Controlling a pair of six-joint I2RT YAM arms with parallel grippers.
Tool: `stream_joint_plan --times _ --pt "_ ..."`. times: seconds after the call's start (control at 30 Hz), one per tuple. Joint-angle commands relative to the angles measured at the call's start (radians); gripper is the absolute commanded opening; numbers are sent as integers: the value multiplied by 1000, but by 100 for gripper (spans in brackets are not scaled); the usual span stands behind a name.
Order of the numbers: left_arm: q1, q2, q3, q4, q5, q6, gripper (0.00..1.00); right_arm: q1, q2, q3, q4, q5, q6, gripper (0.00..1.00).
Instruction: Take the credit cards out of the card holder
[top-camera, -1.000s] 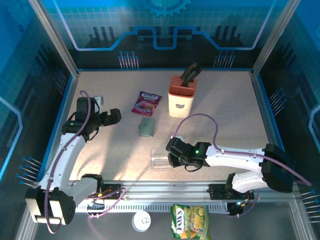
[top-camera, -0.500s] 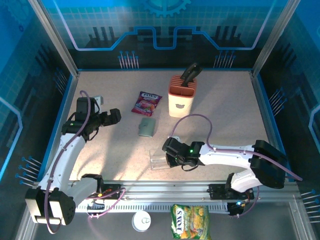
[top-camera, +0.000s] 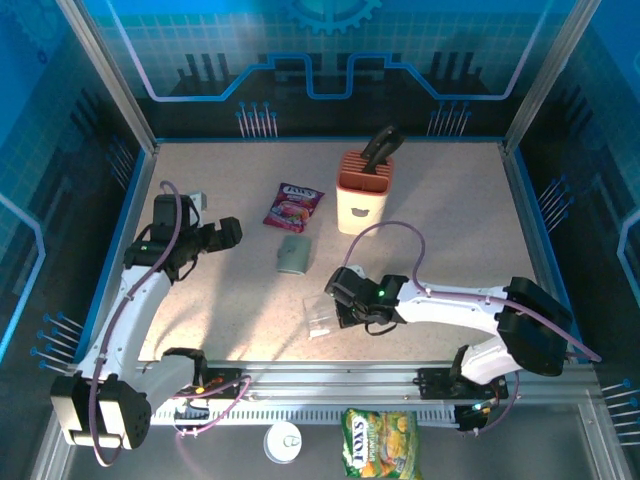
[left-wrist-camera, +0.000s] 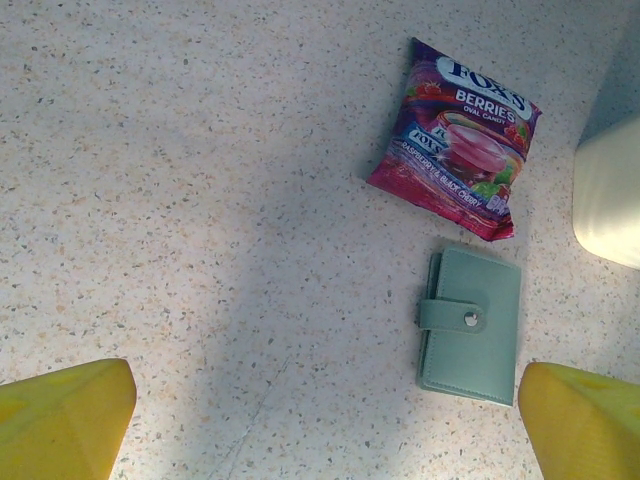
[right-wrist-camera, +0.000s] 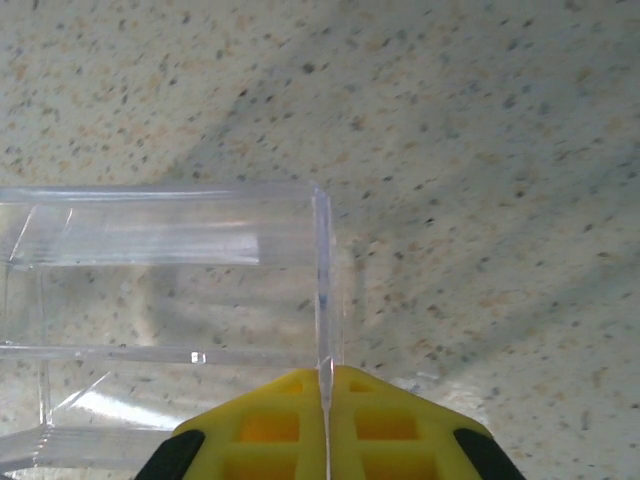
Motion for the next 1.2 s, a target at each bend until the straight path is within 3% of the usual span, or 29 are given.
stream_joint_plan --times 0.0,0.57,1.17 --pt "-5 3 -12 -2 -15 9 99 -41 2 47 -50 45 -18 5" --pt "-6 -3 -13 -8 -11 5 99 -256 143 203 -88 50 -81 2" --pt "-10 9 -13 -5 -4 2 99 -366 286 292 -37 97 -98 4"
